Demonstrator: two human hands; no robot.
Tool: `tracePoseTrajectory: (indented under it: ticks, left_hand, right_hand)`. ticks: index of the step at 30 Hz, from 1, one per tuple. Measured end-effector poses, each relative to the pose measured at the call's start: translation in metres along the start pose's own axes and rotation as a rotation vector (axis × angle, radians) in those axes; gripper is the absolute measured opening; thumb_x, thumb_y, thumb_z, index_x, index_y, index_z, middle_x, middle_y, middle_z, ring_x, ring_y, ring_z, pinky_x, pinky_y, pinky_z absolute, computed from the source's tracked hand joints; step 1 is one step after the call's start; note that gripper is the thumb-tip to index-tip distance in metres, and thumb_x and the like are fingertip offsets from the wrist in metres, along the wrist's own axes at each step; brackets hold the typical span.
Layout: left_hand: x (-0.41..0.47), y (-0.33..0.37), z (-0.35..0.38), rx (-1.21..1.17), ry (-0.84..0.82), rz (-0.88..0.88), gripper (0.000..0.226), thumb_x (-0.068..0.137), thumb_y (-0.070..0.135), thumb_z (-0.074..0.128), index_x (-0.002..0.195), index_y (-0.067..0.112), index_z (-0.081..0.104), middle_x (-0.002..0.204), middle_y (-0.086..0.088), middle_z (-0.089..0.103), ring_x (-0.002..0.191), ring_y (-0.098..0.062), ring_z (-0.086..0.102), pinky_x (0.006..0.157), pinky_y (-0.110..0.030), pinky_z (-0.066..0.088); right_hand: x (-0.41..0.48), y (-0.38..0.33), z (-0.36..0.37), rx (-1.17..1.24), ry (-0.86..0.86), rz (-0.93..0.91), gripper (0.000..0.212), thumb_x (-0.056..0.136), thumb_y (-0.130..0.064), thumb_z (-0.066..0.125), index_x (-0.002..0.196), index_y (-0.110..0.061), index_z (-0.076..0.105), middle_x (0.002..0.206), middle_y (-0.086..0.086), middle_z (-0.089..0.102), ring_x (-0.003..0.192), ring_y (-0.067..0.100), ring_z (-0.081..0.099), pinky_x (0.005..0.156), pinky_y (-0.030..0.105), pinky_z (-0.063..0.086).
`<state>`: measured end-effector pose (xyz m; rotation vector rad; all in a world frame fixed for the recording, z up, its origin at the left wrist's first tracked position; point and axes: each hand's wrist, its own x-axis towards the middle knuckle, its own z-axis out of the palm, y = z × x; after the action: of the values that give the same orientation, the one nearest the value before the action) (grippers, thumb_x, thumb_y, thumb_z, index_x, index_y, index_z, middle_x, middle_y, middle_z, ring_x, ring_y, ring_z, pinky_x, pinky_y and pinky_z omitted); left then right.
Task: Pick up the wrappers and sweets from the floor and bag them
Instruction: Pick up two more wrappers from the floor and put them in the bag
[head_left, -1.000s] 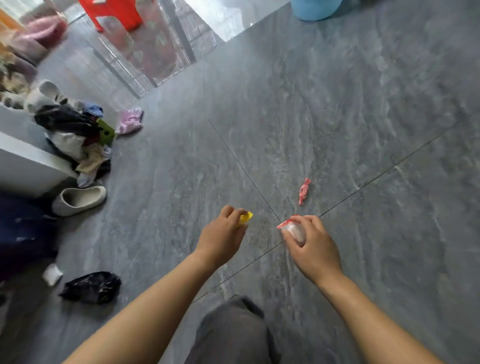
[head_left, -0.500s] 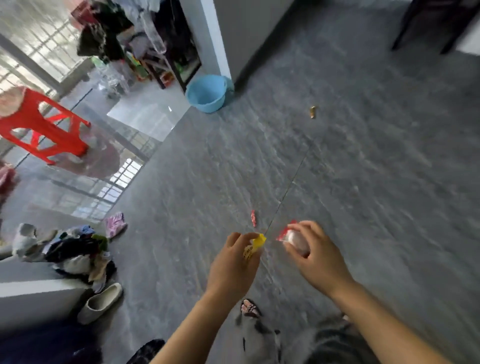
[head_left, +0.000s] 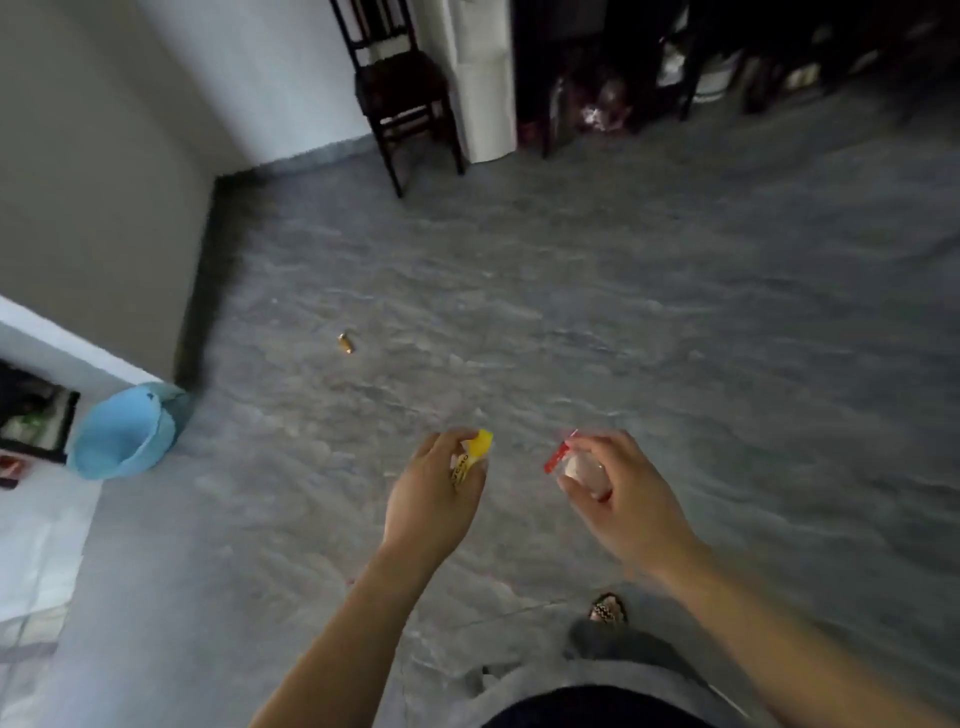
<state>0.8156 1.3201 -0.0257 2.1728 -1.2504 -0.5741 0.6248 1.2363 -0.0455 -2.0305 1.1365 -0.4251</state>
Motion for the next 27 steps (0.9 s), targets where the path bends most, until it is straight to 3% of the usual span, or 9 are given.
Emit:
tracePoseTrajectory:
  ticks: [4,9,13,19,27]
  left_hand:
    - [0.06,0.079,0.062,-0.022,-0.104,0.122,0.029,0.087,0.033,0.058,0.116,0.032,0.053,0.108,0.009,0.055,0.082,-0.013,0.055,0.068,-0.028,0.044]
    - [0.12,0.137,0.104,-0.009,-0.201,0.195,0.03,0.087,0.032,0.057,0.117,0.033,0.053,0.11,0.01,0.055,0.086,-0.013,0.056,0.074,-0.032,0.049]
    - [0.185,0.155,0.124,0.046,-0.215,0.203,0.028,0.087,0.032,0.059,0.114,0.03,0.055,0.103,0.01,0.054,0.085,-0.012,0.054,0.071,-0.029,0.047]
    - [0.323,0.211,0.164,0.054,-0.259,0.308,0.028,0.087,0.033,0.059,0.114,0.029,0.057,0.103,0.01,0.054,0.083,-0.008,0.051,0.071,-0.024,0.042]
    - [0.484,0.353,0.241,0.055,-0.421,0.62,0.03,0.086,0.024,0.06,0.116,0.024,0.054,0.099,0.012,0.048,0.089,-0.007,0.047,0.075,-0.024,0.038]
  right_hand:
    - [0.02,0.057,-0.071,-0.021,0.139,0.079,0.046,0.078,-0.049,0.049,0.112,-0.018,0.057,0.119,0.002,0.054,0.099,0.019,0.059,0.08,0.029,0.049]
    - [0.057,0.106,-0.117,-0.018,0.235,0.178,0.033,0.082,-0.03,0.065,0.112,-0.018,0.058,0.119,0.002,0.054,0.101,0.015,0.055,0.082,0.019,0.038]
    - [0.118,0.127,-0.141,0.005,0.248,0.175,0.033,0.082,-0.033,0.064,0.111,-0.02,0.058,0.116,-0.002,0.052,0.095,0.011,0.055,0.075,0.014,0.039]
    - [0.237,0.163,-0.208,0.05,0.362,0.214,0.035,0.081,-0.035,0.059,0.112,-0.02,0.057,0.117,-0.002,0.052,0.096,0.013,0.056,0.079,0.019,0.039]
    - [0.318,0.224,-0.332,0.049,0.615,0.412,0.029,0.083,-0.024,0.063,0.111,-0.025,0.057,0.121,-0.006,0.048,0.094,0.005,0.049,0.077,0.017,0.037]
